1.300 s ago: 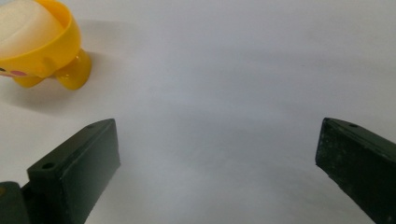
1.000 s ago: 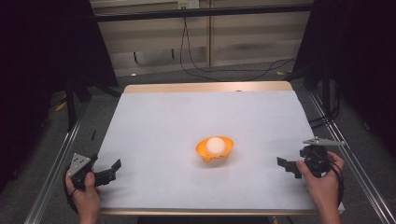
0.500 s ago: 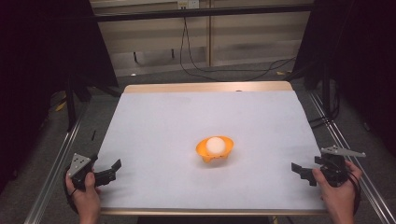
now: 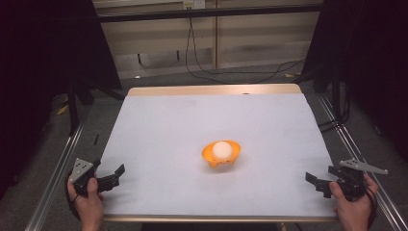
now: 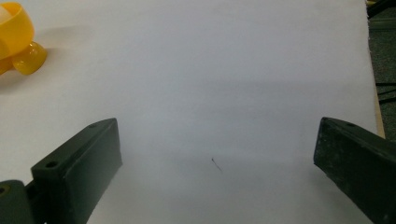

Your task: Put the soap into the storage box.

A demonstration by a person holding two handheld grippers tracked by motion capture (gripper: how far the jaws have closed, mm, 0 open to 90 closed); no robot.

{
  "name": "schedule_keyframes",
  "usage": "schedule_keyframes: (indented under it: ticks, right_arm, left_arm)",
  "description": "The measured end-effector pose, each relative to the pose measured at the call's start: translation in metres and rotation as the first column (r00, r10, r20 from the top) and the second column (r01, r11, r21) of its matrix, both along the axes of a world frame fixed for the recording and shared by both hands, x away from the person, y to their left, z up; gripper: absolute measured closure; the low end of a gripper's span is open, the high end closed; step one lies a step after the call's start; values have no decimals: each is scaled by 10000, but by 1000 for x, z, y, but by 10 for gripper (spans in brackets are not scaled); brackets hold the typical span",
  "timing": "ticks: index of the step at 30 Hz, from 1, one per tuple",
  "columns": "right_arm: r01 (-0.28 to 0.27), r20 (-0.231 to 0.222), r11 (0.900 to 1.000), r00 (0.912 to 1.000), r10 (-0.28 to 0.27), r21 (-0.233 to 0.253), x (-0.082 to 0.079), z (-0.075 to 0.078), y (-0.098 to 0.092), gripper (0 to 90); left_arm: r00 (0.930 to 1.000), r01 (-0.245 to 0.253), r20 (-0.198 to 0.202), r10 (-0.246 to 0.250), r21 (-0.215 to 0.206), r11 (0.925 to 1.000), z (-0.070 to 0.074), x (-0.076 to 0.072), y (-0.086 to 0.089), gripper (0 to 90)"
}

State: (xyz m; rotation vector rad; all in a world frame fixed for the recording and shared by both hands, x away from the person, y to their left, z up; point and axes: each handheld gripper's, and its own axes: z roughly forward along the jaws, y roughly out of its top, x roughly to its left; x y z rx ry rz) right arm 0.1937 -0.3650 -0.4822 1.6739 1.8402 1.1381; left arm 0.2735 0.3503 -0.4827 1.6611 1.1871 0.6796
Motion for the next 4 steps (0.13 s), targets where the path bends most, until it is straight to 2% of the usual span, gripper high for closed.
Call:
schedule_keyframes:
  ticks: [4]
  right_arm:
    - [26,124,9997,9999,-29,231,-2,-1,-2,13]
  left_arm:
    - [10000,18,-24,-18,-14,10000,0,0,0,10]
